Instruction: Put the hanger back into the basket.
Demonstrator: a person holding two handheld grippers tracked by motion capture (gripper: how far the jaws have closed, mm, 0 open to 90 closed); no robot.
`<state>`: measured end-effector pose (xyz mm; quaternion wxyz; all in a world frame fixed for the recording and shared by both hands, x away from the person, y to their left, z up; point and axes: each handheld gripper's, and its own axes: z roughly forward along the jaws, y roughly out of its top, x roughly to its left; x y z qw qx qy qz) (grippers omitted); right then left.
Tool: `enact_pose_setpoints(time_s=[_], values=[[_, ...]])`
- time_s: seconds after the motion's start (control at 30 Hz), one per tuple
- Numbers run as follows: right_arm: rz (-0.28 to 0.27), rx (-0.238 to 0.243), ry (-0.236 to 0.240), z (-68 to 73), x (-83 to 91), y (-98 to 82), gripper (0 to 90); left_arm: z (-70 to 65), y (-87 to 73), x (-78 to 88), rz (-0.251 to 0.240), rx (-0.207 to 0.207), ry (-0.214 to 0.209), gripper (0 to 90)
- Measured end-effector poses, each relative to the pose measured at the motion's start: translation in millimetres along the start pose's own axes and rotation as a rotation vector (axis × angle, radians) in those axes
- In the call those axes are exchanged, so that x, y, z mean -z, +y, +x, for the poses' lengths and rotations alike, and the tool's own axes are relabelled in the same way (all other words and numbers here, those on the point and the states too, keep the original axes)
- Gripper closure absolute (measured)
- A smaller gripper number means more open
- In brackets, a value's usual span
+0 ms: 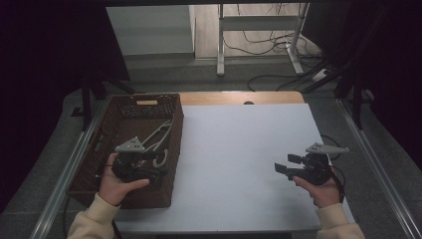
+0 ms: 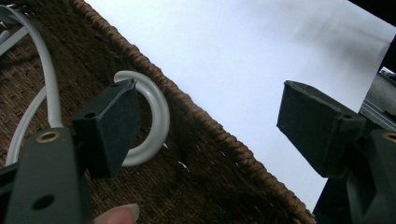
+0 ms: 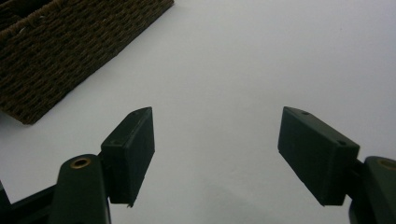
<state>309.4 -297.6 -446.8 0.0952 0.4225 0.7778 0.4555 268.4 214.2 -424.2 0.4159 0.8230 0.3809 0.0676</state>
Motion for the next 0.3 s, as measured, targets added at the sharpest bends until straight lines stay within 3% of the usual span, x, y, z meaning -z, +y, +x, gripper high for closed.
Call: enact_pose_setpoints(time_s=[0.3], values=[[-0.004, 0.023, -0.003, 1.5, -1.0, -0.6, 26.6, -0.3, -1.2, 1.6, -0.011, 0.009, 0.011, 20.8]])
